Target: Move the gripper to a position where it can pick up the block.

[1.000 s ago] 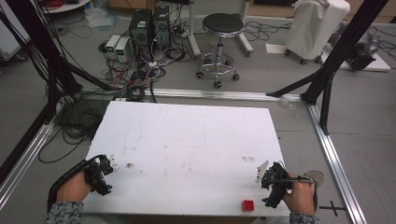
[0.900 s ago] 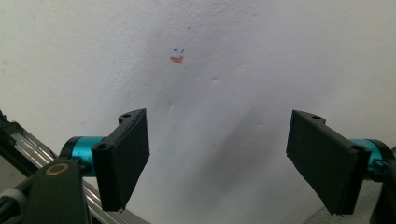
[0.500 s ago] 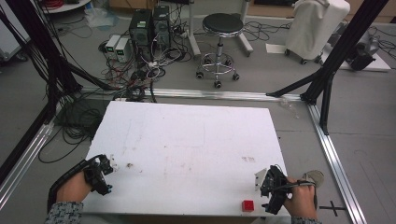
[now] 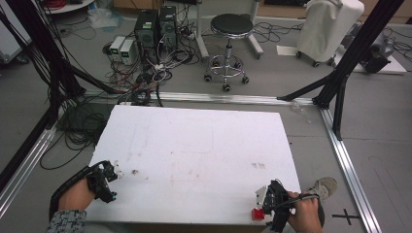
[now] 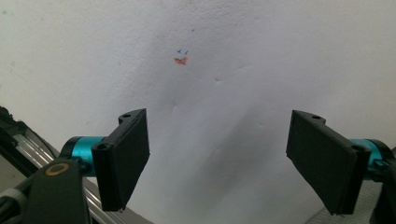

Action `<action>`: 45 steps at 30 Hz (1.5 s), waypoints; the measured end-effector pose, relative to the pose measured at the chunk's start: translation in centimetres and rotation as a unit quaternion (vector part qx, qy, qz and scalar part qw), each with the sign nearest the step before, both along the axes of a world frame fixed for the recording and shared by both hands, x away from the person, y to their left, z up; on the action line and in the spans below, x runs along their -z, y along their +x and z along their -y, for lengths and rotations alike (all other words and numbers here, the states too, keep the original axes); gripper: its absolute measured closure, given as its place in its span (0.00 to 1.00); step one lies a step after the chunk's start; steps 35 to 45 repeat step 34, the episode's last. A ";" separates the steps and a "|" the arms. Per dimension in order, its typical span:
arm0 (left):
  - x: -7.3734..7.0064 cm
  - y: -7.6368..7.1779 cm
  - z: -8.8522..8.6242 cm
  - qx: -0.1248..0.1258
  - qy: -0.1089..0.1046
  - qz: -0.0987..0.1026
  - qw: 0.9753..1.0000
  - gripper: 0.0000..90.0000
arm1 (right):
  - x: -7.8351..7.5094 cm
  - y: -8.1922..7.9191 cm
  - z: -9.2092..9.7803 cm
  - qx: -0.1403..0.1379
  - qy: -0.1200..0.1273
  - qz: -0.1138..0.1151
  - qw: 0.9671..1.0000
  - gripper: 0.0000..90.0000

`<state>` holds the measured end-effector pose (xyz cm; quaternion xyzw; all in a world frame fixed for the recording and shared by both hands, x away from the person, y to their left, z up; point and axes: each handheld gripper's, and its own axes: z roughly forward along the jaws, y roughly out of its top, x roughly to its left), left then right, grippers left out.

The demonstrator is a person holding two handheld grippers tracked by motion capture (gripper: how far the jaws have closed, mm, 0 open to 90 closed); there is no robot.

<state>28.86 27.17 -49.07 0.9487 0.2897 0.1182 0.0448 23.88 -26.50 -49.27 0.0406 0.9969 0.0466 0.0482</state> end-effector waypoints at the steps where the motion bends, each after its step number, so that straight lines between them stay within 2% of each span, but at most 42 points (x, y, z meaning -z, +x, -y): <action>1: 0.0 0.0 0.0 -0.001 0.001 0.002 1.000 0.24 | 0.0 0.0 0.0 0.000 0.000 0.000 1.000 0.03; 6: -0.1 0.0 0.0 0.001 0.001 0.002 1.000 0.24 | 0.9 -0.1 -1.1 -0.012 -0.005 -0.010 1.000 0.03; 10: 0.0 0.0 0.0 -0.001 0.001 0.004 1.000 0.24 | 1.6 -0.1 -1.8 -0.017 -0.007 -0.007 1.000 0.03; 20: 0.0 0.0 0.2 0.001 0.002 0.004 1.000 0.24 | 3.0 -0.1 -2.4 -0.027 -0.016 -0.014 0.999 0.03; 28: 0.0 0.0 0.2 0.002 0.002 0.007 1.000 0.24 | 3.6 -0.1 -3.1 -0.038 -0.028 -0.018 0.999 0.03; 45: 0.0 0.0 0.1 0.001 0.001 0.005 1.000 0.24 | 3.5 -0.1 -3.1 -0.036 -0.027 -0.019 0.999 0.03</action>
